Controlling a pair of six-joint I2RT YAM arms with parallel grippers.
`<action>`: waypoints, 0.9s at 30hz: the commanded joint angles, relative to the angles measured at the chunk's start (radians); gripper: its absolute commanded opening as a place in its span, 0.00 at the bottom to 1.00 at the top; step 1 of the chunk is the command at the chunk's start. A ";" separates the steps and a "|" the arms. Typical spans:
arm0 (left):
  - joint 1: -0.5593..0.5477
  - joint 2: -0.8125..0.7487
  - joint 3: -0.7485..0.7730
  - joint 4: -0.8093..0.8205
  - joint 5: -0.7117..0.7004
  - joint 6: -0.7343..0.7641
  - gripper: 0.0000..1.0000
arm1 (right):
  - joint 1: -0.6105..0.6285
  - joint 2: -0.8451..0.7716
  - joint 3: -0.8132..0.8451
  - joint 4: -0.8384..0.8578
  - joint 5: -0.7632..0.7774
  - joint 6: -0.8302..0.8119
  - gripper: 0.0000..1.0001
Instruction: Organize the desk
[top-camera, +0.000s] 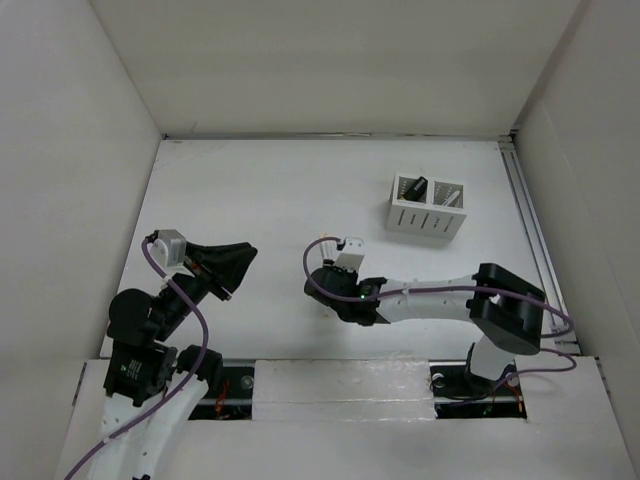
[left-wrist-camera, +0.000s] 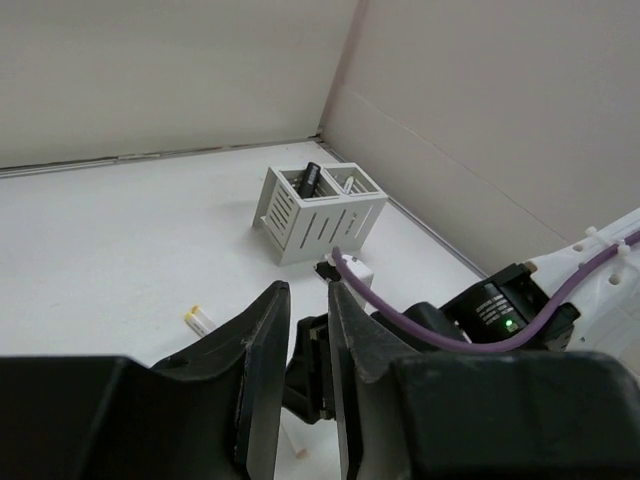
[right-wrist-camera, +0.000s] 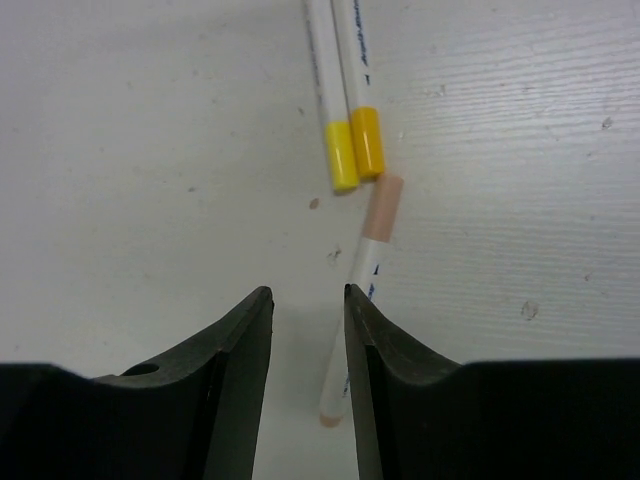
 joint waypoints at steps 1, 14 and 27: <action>0.004 0.000 -0.009 0.046 0.014 -0.007 0.19 | -0.019 0.057 0.059 -0.061 0.082 0.031 0.41; 0.004 0.004 -0.011 0.049 0.024 -0.005 0.24 | -0.120 0.162 0.057 -0.020 0.098 0.005 0.41; 0.004 0.020 -0.009 0.046 0.033 -0.004 0.24 | -0.153 0.168 0.001 0.049 0.038 -0.029 0.37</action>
